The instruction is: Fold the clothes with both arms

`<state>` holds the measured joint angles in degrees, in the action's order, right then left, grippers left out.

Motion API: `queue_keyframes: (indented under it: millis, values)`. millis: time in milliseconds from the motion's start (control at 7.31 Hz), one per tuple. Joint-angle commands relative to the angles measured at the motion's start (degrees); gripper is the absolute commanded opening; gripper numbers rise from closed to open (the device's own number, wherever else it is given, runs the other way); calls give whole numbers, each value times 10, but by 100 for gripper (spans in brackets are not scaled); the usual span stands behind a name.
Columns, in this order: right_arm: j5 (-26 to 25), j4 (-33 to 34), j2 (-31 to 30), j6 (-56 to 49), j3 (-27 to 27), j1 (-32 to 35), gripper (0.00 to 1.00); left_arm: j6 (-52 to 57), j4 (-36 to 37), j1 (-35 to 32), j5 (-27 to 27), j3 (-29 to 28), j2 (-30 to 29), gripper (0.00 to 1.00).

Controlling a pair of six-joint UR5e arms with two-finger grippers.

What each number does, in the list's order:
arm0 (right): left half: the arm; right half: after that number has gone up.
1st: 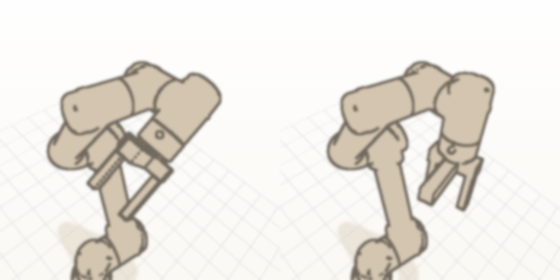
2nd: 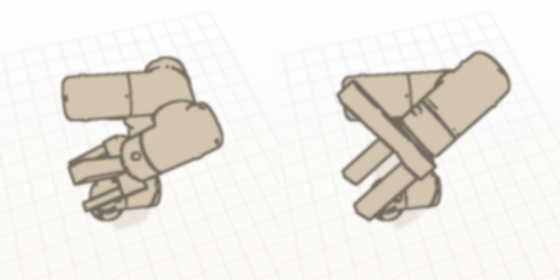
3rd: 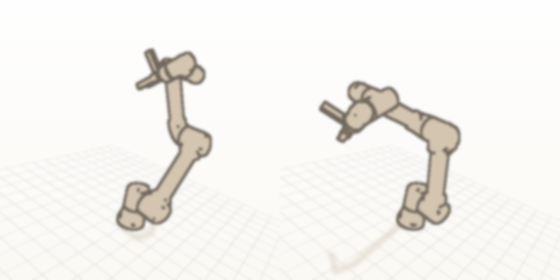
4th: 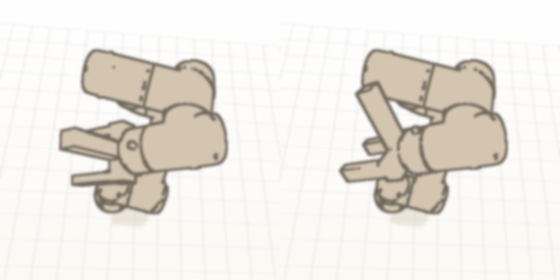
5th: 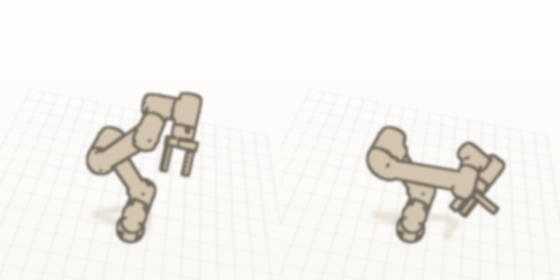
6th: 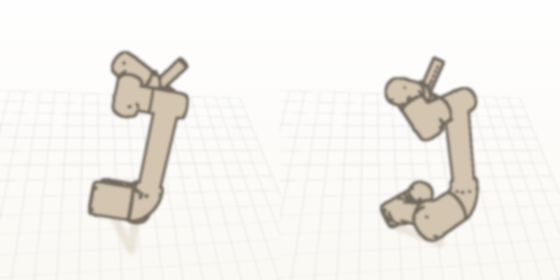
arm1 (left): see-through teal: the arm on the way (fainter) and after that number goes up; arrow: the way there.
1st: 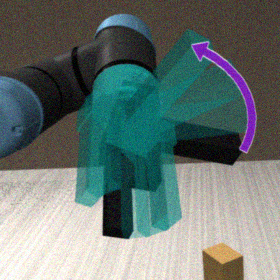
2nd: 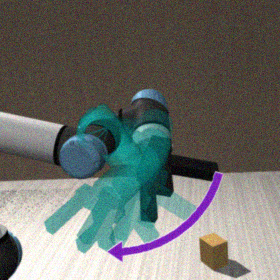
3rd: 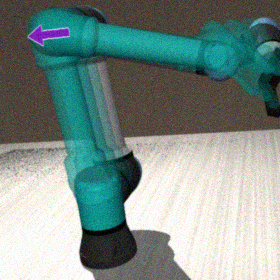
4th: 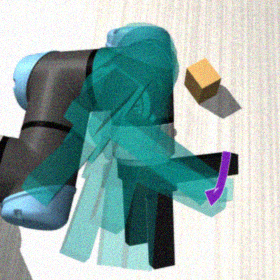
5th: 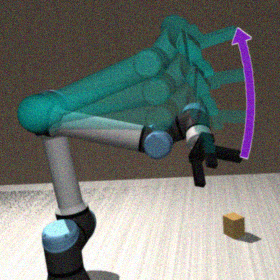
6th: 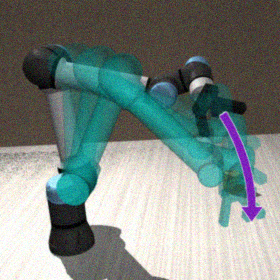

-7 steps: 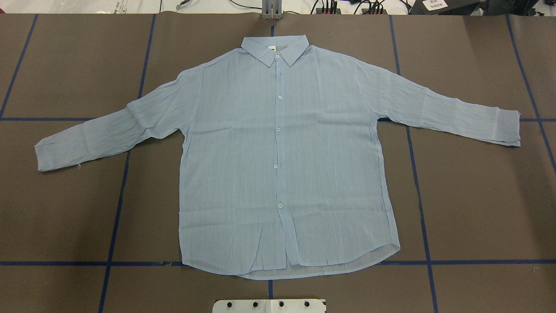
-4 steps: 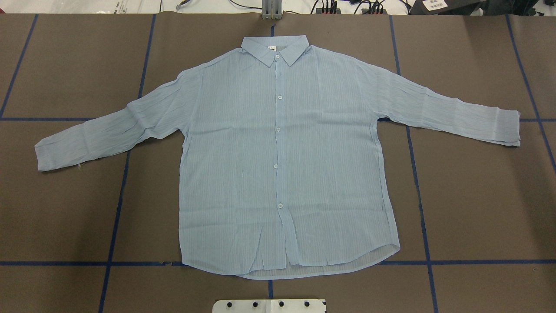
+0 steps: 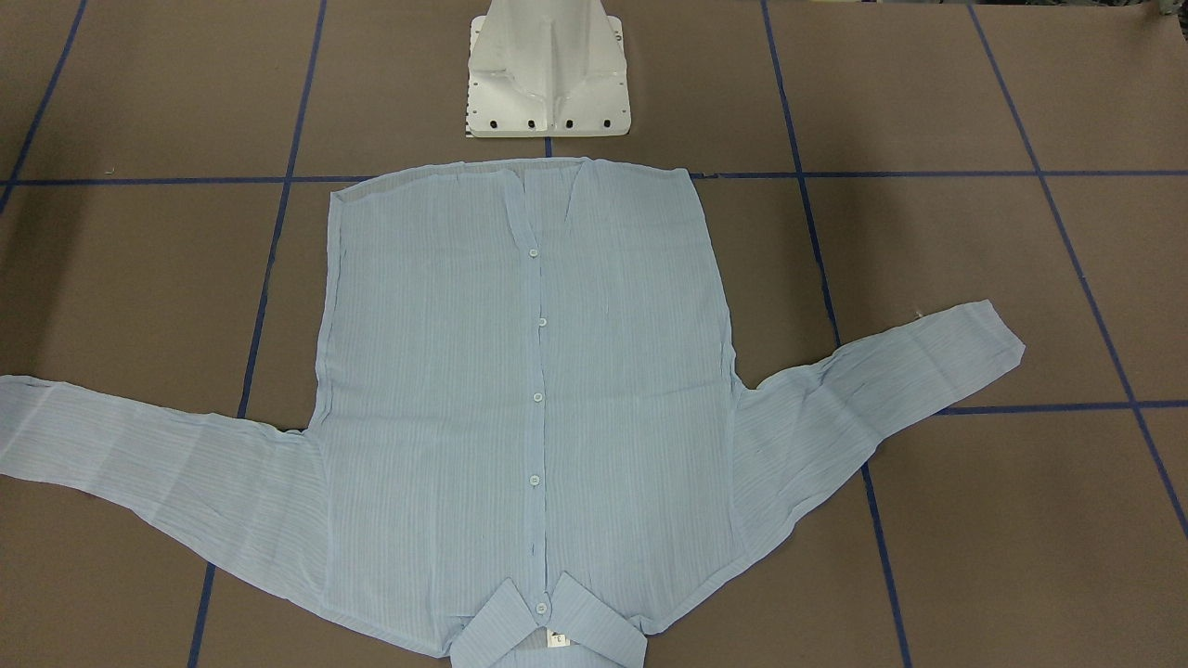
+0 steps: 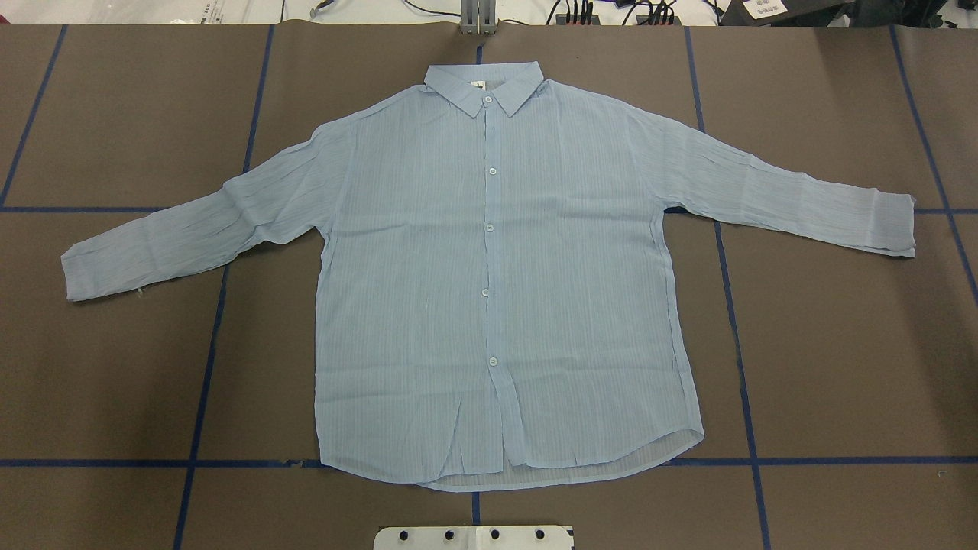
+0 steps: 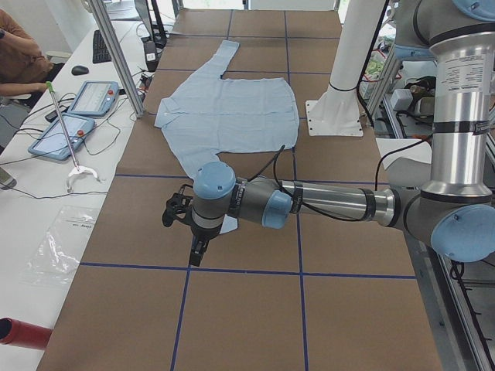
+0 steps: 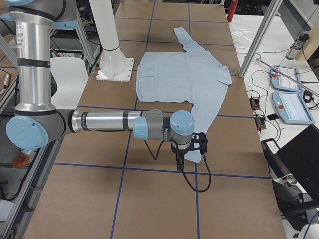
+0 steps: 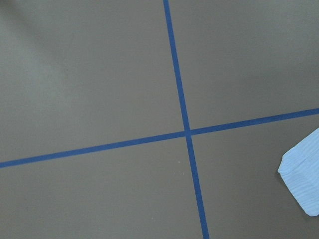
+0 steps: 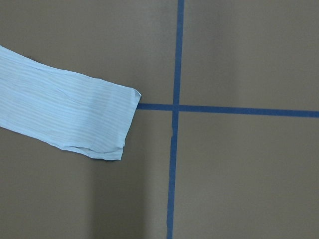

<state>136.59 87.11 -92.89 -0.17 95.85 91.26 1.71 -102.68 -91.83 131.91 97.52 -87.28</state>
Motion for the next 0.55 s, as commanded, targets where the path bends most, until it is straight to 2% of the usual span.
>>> queue_keyframes:
  millis: [0, 274, 410]
  values:
    - [6, -60, -3, 0, -28, -13, 100, 2, -11, 2, -2, 0, 4, 100]
    - [10, -201, 6, 29, -129, -42, 100, 5, -34, 2, 2, 0, 4, 100]
    - [10, -255, 14, 115, -154, -58, 100, 2, -79, 2, 4, 0, 5, 100]
